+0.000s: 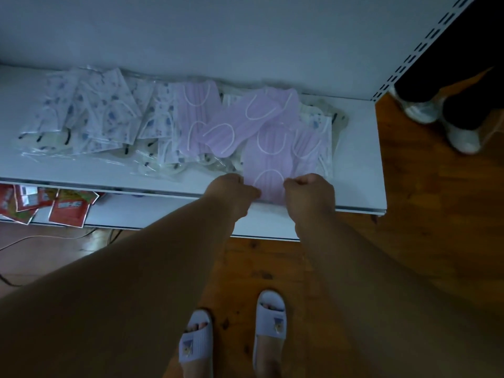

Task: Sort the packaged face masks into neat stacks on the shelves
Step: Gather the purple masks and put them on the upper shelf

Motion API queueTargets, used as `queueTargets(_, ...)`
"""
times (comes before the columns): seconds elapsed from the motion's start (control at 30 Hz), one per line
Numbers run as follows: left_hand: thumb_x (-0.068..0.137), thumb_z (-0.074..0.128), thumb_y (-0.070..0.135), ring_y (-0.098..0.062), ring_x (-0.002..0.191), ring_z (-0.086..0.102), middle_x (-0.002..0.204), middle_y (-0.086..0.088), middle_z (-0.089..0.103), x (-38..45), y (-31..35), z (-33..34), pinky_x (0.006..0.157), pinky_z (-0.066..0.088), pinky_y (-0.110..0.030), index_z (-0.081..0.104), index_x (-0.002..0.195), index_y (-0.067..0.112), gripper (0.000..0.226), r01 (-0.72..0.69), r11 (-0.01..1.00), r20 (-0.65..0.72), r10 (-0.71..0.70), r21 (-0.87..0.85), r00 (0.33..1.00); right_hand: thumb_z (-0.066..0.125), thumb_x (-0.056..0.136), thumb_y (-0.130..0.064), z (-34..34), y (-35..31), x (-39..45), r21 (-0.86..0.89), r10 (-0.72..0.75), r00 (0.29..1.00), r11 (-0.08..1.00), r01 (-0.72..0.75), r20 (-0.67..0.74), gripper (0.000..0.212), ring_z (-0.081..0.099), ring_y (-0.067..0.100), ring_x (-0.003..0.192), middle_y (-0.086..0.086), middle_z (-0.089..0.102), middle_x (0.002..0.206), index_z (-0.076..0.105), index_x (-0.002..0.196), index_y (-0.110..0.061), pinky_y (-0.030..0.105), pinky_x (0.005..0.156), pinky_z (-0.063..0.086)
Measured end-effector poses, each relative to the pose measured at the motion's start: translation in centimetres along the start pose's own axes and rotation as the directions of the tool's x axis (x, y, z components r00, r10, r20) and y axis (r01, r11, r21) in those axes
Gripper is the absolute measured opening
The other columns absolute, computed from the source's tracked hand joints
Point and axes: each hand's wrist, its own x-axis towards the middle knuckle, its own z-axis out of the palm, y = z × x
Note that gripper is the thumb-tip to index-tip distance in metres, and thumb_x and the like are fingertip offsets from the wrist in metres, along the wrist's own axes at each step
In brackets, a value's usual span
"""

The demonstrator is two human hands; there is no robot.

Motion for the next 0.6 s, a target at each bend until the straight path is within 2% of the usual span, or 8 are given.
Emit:
queueTargets(0.07,0.087,0.072,0.021,-0.032,0.097,0.067,0.1,-0.015,0.068,0.7,0.1,0.4,0.09,0.057,-0.047,0.059,0.088,0.007,0.019,-0.049,0.977,-0.023,0.055,0.207,0.998,0.06,0.08,-0.039,0.4,0.3,-0.1,-0.036,0.011,0.999,0.999,-0.013,-0.045,0.031,0.065,0.029,0.09,0.008,0.064,0.11,0.07,0.105,-0.023,0.038,0.077,0.059)
queueTargets(0.13,0.095,0.06,0.017,-0.028,0.087,0.067,0.092,-0.013,0.066,0.6,0.5,0.6,0.082,0.058,-0.036,0.055,0.084,0.009,0.015,-0.034,0.978,0.043,0.025,0.208,0.999,0.063,0.082,-0.036,0.3,0.3,-0.1,0.019,0.003,0.999,1.0,-0.003,-0.038,0.033,0.064,0.025,0.087,0.007,0.062,0.115,0.067,0.112,-0.023,0.03,0.068,0.055)
queueTargets(0.23,0.1,0.051,0.007,-0.021,0.073,0.06,0.077,-0.007,0.058,0.7,0.7,0.7,0.065,0.048,-0.026,0.049,0.077,0.012,0.024,-0.041,0.97,0.126,0.011,0.24,0.992,0.073,0.082,-0.028,0.2,0.3,0.3,0.262,0.118,0.993,0.958,-0.12,0.024,0.046,0.058,0.017,0.078,0.005,0.059,0.115,0.055,0.124,-0.022,0.022,0.054,0.041)
queueTargets(0.33,0.09,0.066,0.005,-0.025,0.065,0.066,0.074,-0.01,0.063,1.0,-0.2,1.1,0.059,0.049,-0.028,0.051,0.077,0.013,0.022,-0.166,0.931,0.042,0.161,0.326,0.986,0.077,0.08,-0.018,-0.6,0.2,0.2,0.513,0.236,0.956,0.807,-0.293,0.175,0.055,0.054,0.019,0.064,0.011,0.061,0.102,0.05,0.129,-0.017,0.023,0.05,0.039)
queueTargets(0.4,0.083,0.076,0.01,-0.028,0.073,0.07,0.082,-0.009,0.068,1.0,-0.7,1.2,0.066,0.056,-0.034,0.056,0.094,0.018,0.024,-0.179,0.957,0.013,0.181,0.23,0.983,0.072,0.083,-0.013,-1.0,0.4,0.2,0.499,0.176,0.965,0.83,-0.251,0.192,0.028,0.049,0.022,0.063,0.013,0.056,0.087,0.058,0.106,-0.006,0.025,0.053,0.039)
queueTargets(0.47,0.08,0.081,0.014,-0.031,0.078,0.07,0.097,-0.013,0.069,1.1,-0.4,0.5,0.073,0.059,-0.039,0.055,0.117,0.018,0.046,-0.124,0.991,0.015,0.125,-0.042,0.992,0.068,0.082,-0.011,-1.2,0.4,-0.1,0.509,0.112,0.979,0.841,-0.184,0.169,0.018,0.045,0.024,0.071,0.01,0.052,0.08,0.057,0.088,0.002,0.034,0.063,0.037)
queueTargets(0.53,0.08,0.08,0.016,-0.033,0.088,0.072,0.11,-0.018,0.07,1.6,0.1,-0.5,0.081,0.059,-0.043,0.058,0.126,0.008,0.051,-0.068,0.972,0.11,0.095,-0.225,0.989,0.066,0.076,-0.012,-1.3,-0.2,-0.6,0.553,0.065,0.971,0.812,-0.187,0.232,0.008,0.048,0.024,0.074,0.009,0.053,0.076,0.061,0.076,-0.006,0.036,0.068,0.037)
queueTargets(0.6,0.083,0.076,0.013,-0.034,0.098,0.072,0.114,-0.017,0.072,2.1,0.4,-1.5,0.089,0.057,-0.046,0.064,0.122,0.005,0.041,-0.032,0.962,0.165,0.08,-0.273,0.983,0.064,0.08,-0.013,-1.1,-1.1,-1.0,0.483,0.022,0.956,0.859,-0.167,0.292,0.007,0.047,0.022,0.068,0.008,0.05,0.07,0.06,0.074,-0.012,0.032,0.064,0.035)
